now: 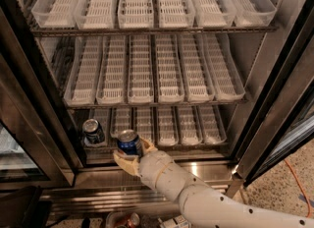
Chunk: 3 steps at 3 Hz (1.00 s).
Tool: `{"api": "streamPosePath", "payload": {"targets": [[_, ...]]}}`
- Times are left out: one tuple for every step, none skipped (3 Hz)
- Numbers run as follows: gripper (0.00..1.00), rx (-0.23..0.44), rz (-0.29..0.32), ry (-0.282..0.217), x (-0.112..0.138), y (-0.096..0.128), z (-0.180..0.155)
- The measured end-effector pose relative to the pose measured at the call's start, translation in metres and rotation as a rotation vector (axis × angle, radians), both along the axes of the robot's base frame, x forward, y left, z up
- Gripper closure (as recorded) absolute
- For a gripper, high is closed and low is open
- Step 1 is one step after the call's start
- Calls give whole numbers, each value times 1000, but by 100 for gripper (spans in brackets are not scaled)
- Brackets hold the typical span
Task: Pick pepsi can from bottom shelf of fridge
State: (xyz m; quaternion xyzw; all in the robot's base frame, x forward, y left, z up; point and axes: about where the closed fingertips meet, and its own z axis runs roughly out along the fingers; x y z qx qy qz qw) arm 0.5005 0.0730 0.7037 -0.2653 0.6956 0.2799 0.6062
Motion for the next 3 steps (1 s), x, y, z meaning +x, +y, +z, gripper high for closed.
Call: {"api": "streamPosePath", "payload": {"targets": [[100, 35, 40, 43, -4, 0, 0], [100, 146, 77, 121, -2, -16, 18], [100, 193, 160, 208, -7, -19, 26]]}}
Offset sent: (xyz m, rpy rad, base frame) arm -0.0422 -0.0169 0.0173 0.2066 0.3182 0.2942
